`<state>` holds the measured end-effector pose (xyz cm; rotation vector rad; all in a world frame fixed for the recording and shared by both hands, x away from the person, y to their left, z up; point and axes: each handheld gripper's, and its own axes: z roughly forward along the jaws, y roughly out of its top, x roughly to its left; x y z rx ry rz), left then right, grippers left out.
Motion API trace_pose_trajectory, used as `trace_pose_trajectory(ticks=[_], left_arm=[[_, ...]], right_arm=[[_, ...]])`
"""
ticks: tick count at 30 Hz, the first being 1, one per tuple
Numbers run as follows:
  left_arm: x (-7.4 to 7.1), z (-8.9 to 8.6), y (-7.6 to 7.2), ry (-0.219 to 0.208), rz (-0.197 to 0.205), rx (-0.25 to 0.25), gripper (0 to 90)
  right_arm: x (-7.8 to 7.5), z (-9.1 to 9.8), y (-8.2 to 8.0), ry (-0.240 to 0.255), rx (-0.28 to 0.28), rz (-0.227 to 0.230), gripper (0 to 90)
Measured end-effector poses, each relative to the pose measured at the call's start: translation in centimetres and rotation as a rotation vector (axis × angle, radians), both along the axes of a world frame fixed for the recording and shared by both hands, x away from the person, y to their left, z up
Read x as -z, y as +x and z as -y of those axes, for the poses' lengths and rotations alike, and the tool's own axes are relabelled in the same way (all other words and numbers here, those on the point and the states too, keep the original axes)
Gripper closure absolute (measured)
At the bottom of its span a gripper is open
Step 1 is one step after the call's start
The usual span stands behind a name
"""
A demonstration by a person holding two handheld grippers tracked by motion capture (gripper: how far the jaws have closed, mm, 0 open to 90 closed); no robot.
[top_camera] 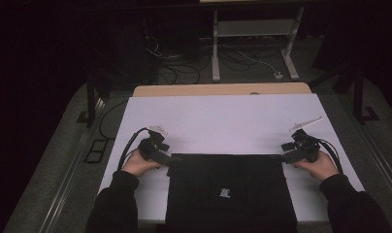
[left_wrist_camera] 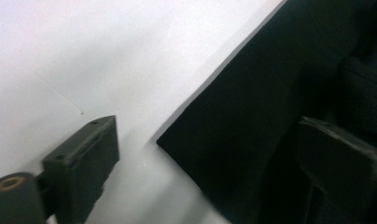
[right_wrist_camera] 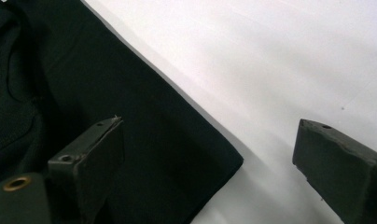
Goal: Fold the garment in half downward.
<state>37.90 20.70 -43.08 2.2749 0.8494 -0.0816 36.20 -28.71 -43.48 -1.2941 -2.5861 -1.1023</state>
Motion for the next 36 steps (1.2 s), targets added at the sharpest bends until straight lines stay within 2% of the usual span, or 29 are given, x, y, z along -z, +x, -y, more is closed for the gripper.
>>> trace_pose_trajectory(ticks=[5, 8, 9, 14, 18, 20, 26, 28, 36], left_arm=[[0.26, -0.02, 0.21, -0.001, -0.003, 0.001, 18.0], [0.27, 0.10, 0.19, 0.036, 0.019, -0.015, 23.3], [0.23, 0.10, 0.17, 0.032, 0.021, -0.010, 25.2], [0.24, 0.31, 0.12, 0.021, 0.011, 0.011, 29.3], [0.47, 0.27, 0.27, 0.008, -0.007, 0.014, 35.3], [0.53, 0.27, 0.25, 0.007, -0.004, 0.016, 38.8], [0.53, 0.19, 0.26, 0.011, 0.003, -0.014, 46.0], [0.56, 0.12, 0.21, 0.015, 0.004, -0.035, 52.3], [0.57, 0.02, 0.17, 0.034, 0.022, -0.065, 65.4]], right_arm=[[0.28, 0.12, 0.17, 0.007, -0.005, -0.010, 13.2], [0.34, 0.25, 0.23, 0.014, -0.002, -0.012, 15.1], [0.34, 0.27, 0.24, 0.018, -0.002, -0.014, 16.2], [0.43, 0.40, 0.29, 0.029, -0.006, -0.015, 28.4], [0.47, 0.38, 0.22, 0.015, -0.003, -0.010, 35.7], [0.46, 0.40, 0.18, 0.010, -0.003, -0.010, 40.9], [0.43, 0.48, 0.13, -0.002, 0.008, -0.006, 52.7], [0.45, 0.53, 0.12, -0.008, 0.010, 0.000, 57.7], [0.73, 0.69, 0.08, -0.014, 0.006, -0.019, 71.9]])
